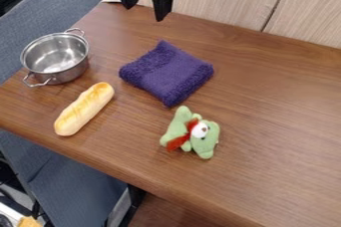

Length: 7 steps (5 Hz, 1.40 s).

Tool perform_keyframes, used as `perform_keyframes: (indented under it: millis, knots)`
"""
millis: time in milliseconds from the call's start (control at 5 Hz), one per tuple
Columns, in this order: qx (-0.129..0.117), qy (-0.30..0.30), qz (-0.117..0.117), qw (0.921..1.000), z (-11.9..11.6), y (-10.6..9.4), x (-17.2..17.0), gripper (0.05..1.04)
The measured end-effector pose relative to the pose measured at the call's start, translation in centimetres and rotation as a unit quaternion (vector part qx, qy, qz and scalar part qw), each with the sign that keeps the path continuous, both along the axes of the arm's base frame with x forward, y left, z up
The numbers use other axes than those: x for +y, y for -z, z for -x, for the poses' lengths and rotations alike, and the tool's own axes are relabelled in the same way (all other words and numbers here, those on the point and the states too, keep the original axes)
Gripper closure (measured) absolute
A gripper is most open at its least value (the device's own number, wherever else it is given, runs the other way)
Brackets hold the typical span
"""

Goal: Move the purple cloth to the upper left of the table

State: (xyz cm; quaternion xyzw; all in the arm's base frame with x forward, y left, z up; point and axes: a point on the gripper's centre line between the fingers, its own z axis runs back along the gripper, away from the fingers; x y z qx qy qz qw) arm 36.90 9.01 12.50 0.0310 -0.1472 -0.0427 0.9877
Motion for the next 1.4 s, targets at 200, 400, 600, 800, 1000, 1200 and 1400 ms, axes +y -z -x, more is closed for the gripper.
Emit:
perform_keyframes:
  millis: [200,400,600,800,1000,1200,1400]
  knots:
    - [0.017,-0.001,0.004,0.9998,0.2,1.3,0.0,0.083]
    - [0.058,0.019,-0.004,0.9981,1.3,3.9,-1.1,0.083]
    - [0.065,0.035,-0.011,0.9972,2.1,5.5,-2.1,0.083]
    - [0.078,0.057,-0.009,0.9953,2.5,7.6,-3.3,0.083]
    - [0.093,0.072,-0.008,0.9931,2.5,8.9,-4.1,0.083]
    - [0.091,0.067,-0.007,0.9936,1.7,9.1,-4.0,0.083]
    - [0.095,0.058,-0.006,0.9938,0.8,9.3,-3.8,0.083]
